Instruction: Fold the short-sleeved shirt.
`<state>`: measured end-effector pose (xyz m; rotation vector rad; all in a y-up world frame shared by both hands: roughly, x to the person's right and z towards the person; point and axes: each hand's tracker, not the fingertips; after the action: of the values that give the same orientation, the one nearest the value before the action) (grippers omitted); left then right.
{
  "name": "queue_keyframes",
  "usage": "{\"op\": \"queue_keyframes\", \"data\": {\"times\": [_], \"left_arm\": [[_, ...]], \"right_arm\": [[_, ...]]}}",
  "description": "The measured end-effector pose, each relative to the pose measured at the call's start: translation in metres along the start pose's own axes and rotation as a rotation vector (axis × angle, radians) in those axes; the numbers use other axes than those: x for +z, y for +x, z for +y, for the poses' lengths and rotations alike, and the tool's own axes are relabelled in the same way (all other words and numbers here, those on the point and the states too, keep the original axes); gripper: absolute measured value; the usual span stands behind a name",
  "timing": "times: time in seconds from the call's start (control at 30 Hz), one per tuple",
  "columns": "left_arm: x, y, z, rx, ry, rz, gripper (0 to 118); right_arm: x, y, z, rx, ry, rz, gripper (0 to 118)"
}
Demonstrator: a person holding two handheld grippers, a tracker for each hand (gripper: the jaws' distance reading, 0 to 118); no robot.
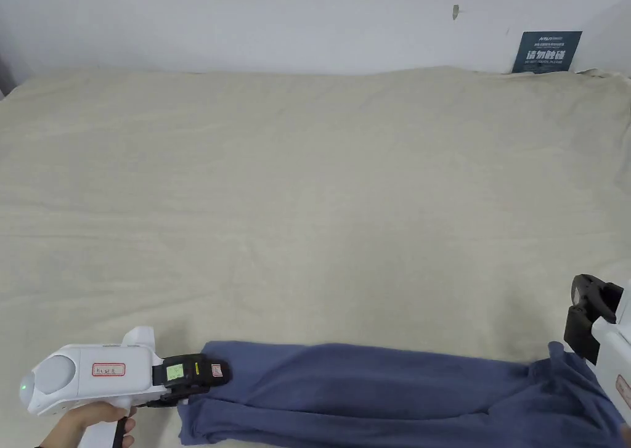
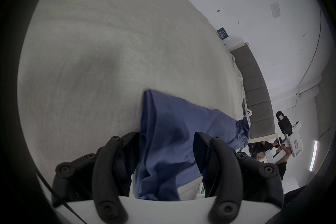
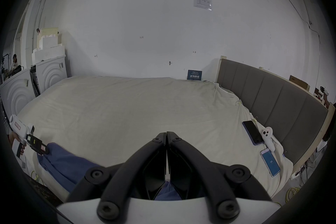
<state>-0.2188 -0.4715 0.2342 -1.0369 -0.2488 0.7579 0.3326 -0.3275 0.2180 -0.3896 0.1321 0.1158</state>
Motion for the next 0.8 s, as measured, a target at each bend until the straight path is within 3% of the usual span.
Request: {"op": "queue_keyframes", "data": {"times": [0.1, 0.2, 0.33, 0.63, 0.8], "left_arm": [[-0.007, 0.009, 0.000, -0.014, -0.012, -0.008, 64], [-0.012, 0.016, 0.001, -0.043, -0.035, 0.038, 12], [-0.014, 0.027, -0.006, -0.067, -0.022, 0.088, 6], [0.039, 0.032, 0.000, -0.101, 0.051, 0.107, 5], [0.077, 0.028, -0.004, -0.081, 0.102, 0.217, 5]], "right_arm": [[0.001, 0.001, 0.002, -0.007, -0.001, -0.004, 0], [0.002, 0.007, 0.001, -0.013, -0.004, -0.008, 0], [0.008, 0.013, 0.002, -0.024, -0.001, -0.016, 0], [0.017, 0.022, 0.011, -0.039, 0.029, -0.015, 0], [0.022, 0.024, 0.013, -0.051, 0.047, 0.002, 0]]}}
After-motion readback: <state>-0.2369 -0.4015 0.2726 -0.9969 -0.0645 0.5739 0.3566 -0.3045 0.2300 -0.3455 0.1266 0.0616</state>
